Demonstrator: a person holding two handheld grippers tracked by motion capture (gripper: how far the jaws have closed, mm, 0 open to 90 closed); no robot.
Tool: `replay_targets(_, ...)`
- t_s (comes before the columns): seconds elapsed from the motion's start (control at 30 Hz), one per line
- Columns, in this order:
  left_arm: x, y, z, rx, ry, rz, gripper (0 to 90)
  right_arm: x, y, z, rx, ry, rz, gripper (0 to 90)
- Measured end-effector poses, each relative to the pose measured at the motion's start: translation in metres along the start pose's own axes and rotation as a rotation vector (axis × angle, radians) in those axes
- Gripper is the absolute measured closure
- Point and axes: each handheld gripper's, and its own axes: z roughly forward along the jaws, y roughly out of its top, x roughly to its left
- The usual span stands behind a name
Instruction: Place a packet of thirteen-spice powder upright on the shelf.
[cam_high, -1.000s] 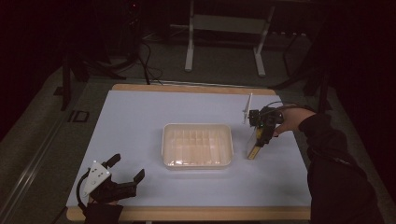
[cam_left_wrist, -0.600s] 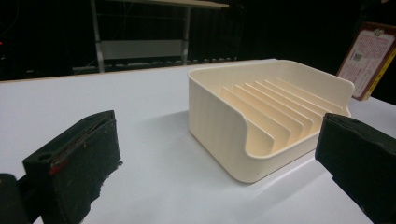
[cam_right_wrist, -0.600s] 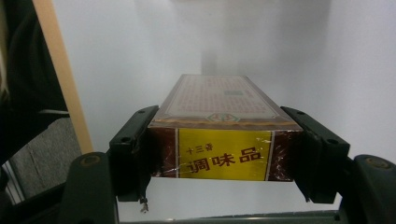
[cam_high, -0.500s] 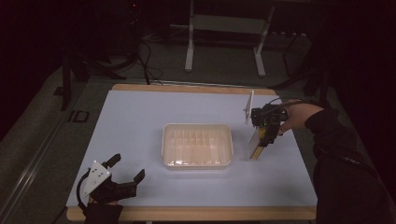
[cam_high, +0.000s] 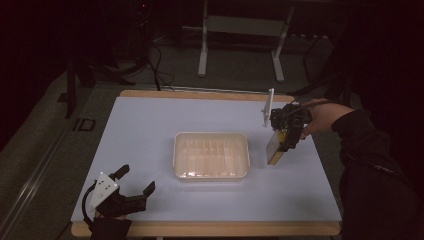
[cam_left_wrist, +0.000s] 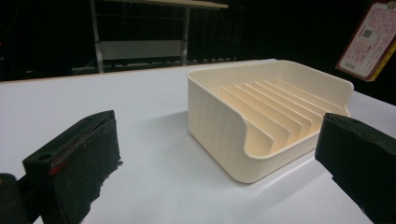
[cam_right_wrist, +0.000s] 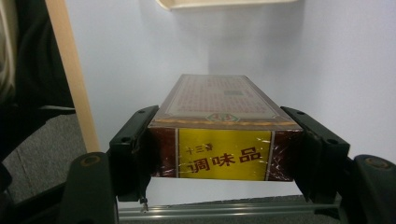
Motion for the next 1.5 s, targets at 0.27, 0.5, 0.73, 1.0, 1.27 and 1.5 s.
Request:
replay_targets(0.27, 0.0, 0.0, 0.001, 0.002, -0.001, 0.001, 0.0, 0.005, 0.006, -0.018, -0.017, -0.022, -0.011, 31.9)
replay_targets(0.5, 0.0, 0.0, 0.001, 0.004, -0.001, 0.003, 0.0, 0.01, 0.013, -0.031, -0.047, -0.038, -0.044, 31.9)
replay_targets(0.73, -0.001, 0.0, 0.001, 0.006, -0.008, 0.007, 0.0, 0.016, 0.021, -0.042, -0.083, -0.045, -0.059, 31.9)
replay_targets(1.0, -0.002, 0.0, 0.002, 0.004, -0.011, 0.021, 0.0, 0.019, 0.036, -0.041, -0.092, -0.042, -0.073, 31.9)
replay_targets(1.27, -0.003, 0.0, 0.002, 0.008, -0.017, 0.021, 0.0, 0.02, 0.052, -0.036, -0.099, -0.024, -0.09, 31.9)
replay_targets(1.5, -0.004, 0.0, 0.001, 0.01, -0.023, 0.026, 0.0, 0.021, 0.064, -0.033, -0.157, -0.006, -0.087, 31.9)
